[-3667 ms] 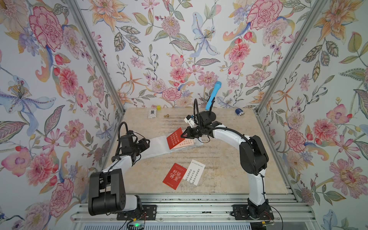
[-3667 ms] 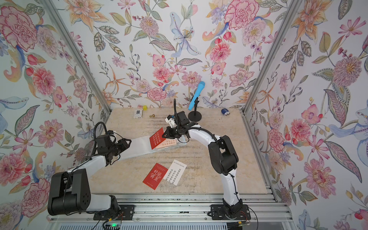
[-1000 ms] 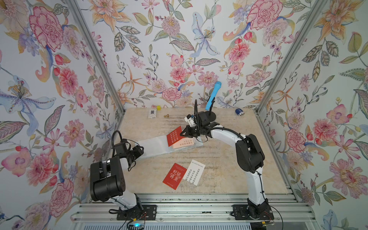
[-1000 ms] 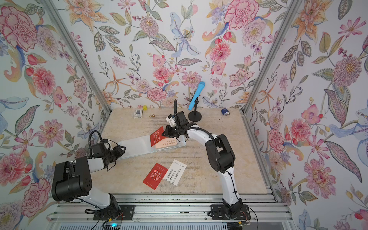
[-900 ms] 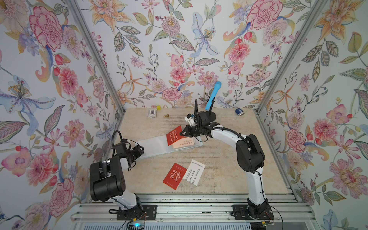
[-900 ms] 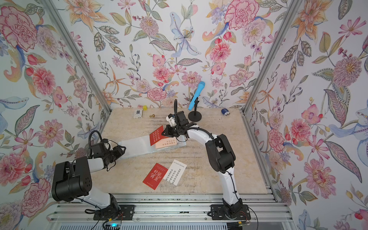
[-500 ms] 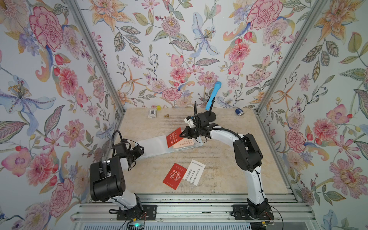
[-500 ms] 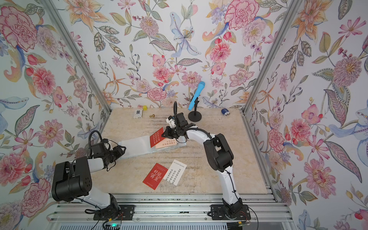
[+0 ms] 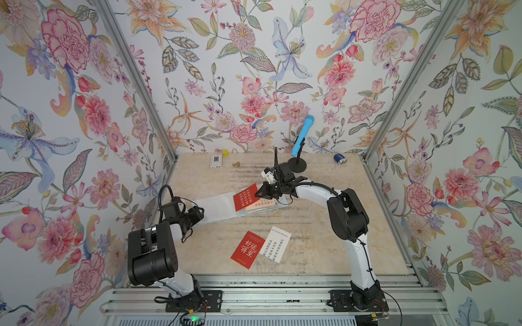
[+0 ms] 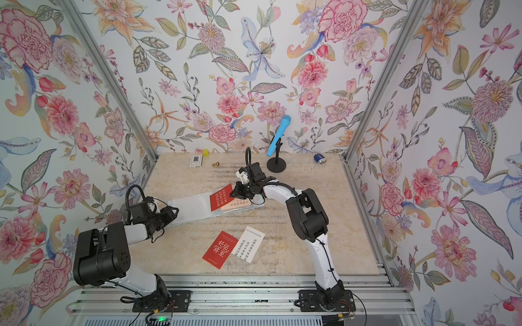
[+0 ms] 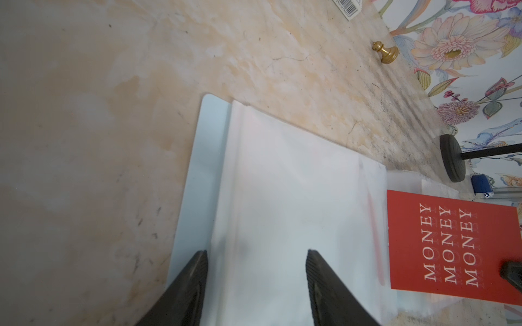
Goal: Place the photos into the photo albums
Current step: Insert the photo into the photo album.
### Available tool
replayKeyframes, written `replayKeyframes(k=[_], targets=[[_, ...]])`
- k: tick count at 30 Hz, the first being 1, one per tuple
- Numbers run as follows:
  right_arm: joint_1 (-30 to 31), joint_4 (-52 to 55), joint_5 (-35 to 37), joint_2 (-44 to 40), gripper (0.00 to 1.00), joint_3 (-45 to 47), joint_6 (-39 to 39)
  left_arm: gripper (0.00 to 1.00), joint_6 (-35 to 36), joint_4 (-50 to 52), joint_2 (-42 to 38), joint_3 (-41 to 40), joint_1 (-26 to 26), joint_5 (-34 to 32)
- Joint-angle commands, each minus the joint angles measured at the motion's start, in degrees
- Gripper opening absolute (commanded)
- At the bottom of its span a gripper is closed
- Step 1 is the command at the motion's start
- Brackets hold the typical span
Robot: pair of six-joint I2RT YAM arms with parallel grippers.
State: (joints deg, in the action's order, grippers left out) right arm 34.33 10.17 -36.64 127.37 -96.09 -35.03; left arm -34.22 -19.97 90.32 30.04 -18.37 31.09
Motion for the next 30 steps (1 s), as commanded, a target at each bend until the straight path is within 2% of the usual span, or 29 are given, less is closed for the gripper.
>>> replayKeyframes(k=[1,30], targets=[[-0.05,-0.93,-0.62,1.07,0.05,-1.35,-0.57,0.59,0.86,3.67,-0.23,-0.24,0.40,1.01],[2.34,-3.23,-0.27,4.11,0.05,-3.21,-3.21,0.59,0.34,3.80,-2.66,0.09,2.46,0.72]])
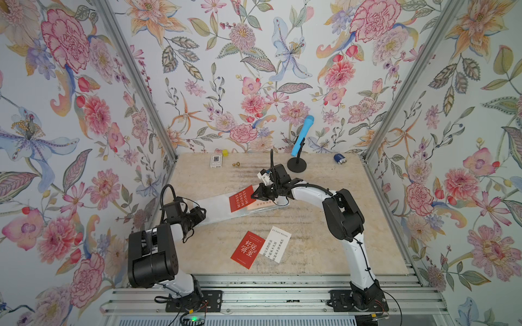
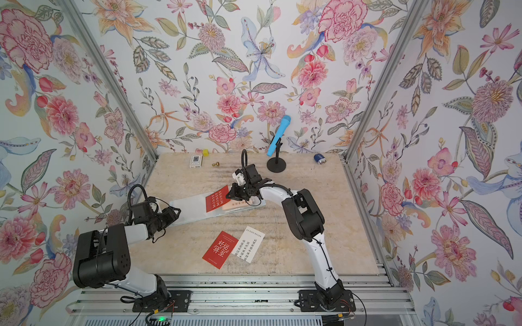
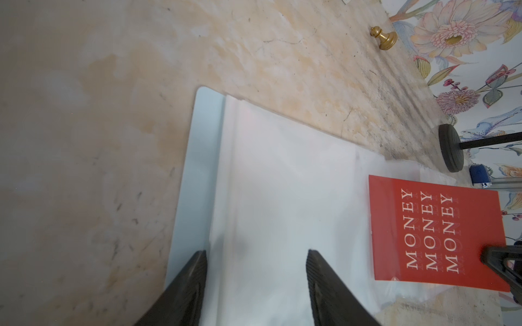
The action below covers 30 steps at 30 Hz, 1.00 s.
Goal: Place the photos into the photo albums
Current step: Insert the photo into the photo album.
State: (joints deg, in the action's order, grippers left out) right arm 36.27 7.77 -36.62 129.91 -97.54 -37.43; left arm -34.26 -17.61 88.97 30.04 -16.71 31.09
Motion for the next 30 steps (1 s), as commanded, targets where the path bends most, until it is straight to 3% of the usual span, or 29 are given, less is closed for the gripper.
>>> replayKeyframes(k=[1,20,30], targets=[[0.40,-0.91,-0.29,1.60,0.05,-1.78,-0.88,0.59,0.34,1.34,-1.17,0.10,1.03,0.72],[2.95,-1.13,0.66,-0.04,0.05,0.97,-0.57,0.60,-3.11,-2.72,2.78,0.31,6.56,0.81],[2.80,-4.56,-0.01,-0.42,0.05,3.76,-2.74,0.60,-1.92,-1.47,3.01,0.27,7.03,0.30]])
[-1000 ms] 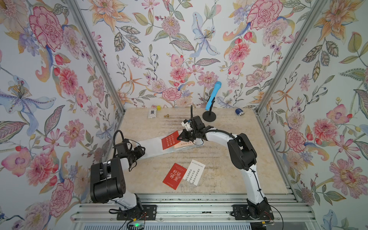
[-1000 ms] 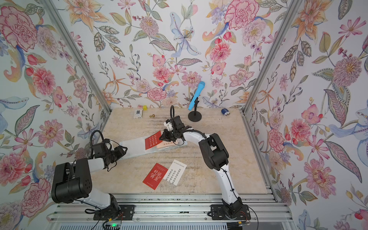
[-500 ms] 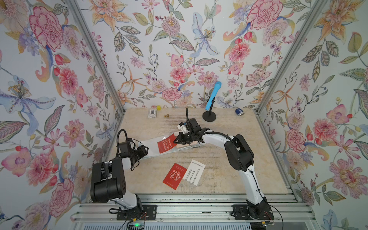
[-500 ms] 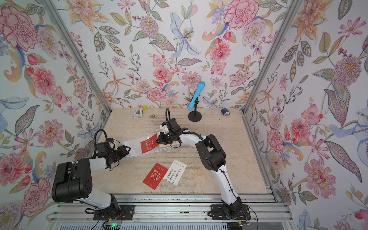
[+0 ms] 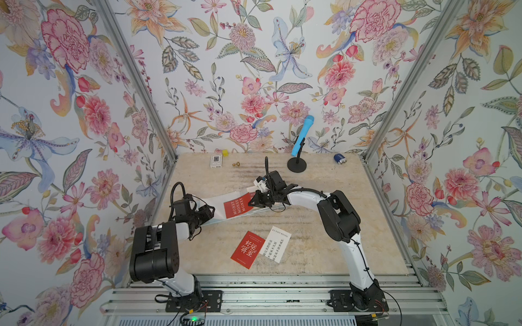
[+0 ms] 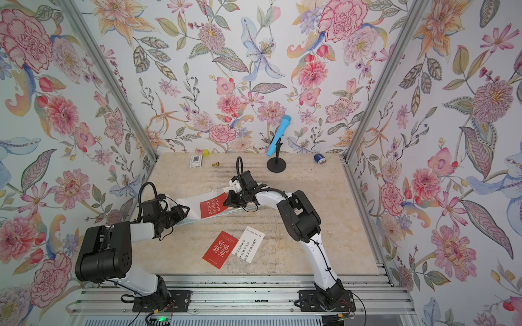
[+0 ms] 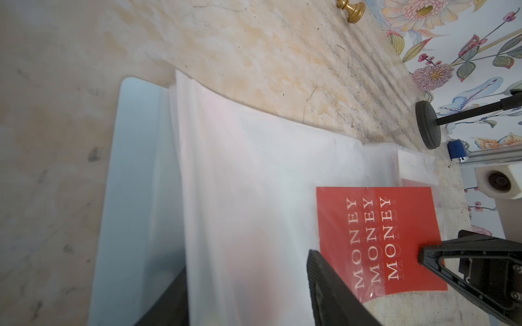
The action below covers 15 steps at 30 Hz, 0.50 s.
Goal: Place the photos into the photo albums
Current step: Insert the photo into the photo album.
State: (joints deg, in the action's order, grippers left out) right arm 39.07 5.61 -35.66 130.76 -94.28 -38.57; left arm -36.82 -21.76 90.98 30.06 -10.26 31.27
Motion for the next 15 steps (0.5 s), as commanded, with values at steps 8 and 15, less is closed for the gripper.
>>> replayKeyframes(k=[8,15], targets=[[0.22,-5.53,-1.52,0.42,0.05,0.11,-3.96,0.61,8.25,14.73,-4.92,4.22,-0.62,-8.28],[0.97,-5.68,-1.34,1.73,0.06,-1.21,-4.32,0.63,10.89,18.31,-7.92,5.18,-3.17,-11.75]])
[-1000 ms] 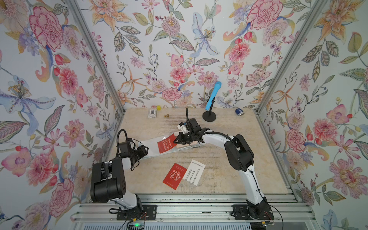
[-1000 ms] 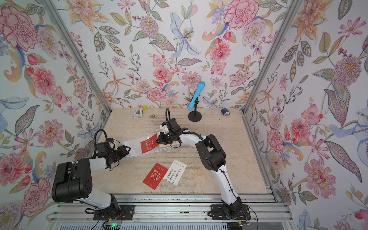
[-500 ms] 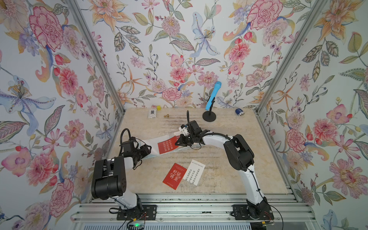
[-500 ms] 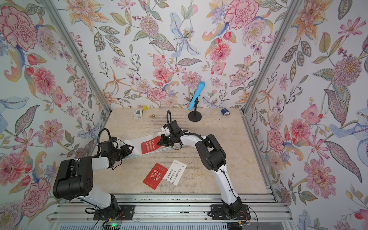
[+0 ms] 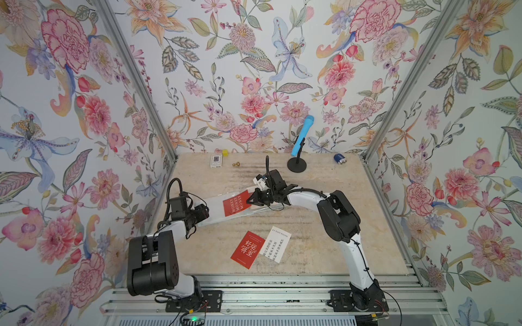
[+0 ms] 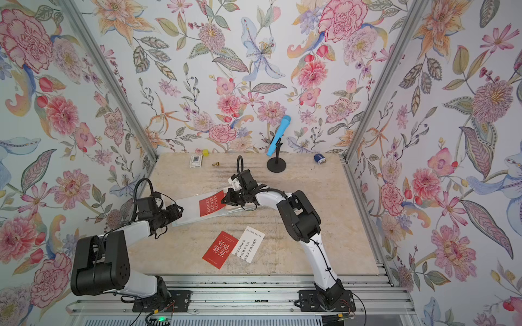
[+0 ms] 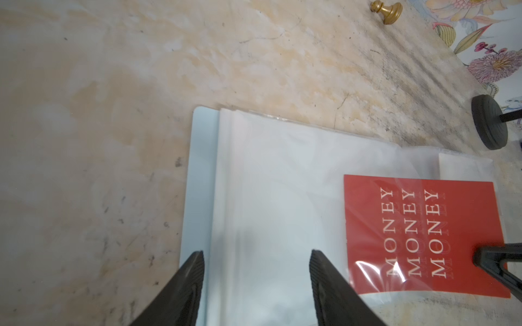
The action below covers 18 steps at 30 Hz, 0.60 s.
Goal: Place the photos into the photo albums
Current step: Insert the photo into the photo album.
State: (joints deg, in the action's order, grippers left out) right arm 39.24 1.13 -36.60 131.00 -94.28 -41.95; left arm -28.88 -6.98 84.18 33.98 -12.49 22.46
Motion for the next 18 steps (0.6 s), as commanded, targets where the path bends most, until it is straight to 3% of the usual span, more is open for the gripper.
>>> replayKeyframes(k=[1,13,18], targets=[[0.91,-1.21,-0.33,1.75,0.08,-1.42,-0.94,0.63,2.89,3.55,-0.89,1.37,-1.31,-2.89],[2.72,-1.14,0.19,4.72,0.12,-4.39,-1.64,0.63,-0.91,-3.27,4.59,1.34,-2.47,3.54],[3.63,-0.96,0.10,5.87,0.19,-5.50,-1.82,0.63,-1.09,-3.74,4.51,0.92,-2.50,3.94]])
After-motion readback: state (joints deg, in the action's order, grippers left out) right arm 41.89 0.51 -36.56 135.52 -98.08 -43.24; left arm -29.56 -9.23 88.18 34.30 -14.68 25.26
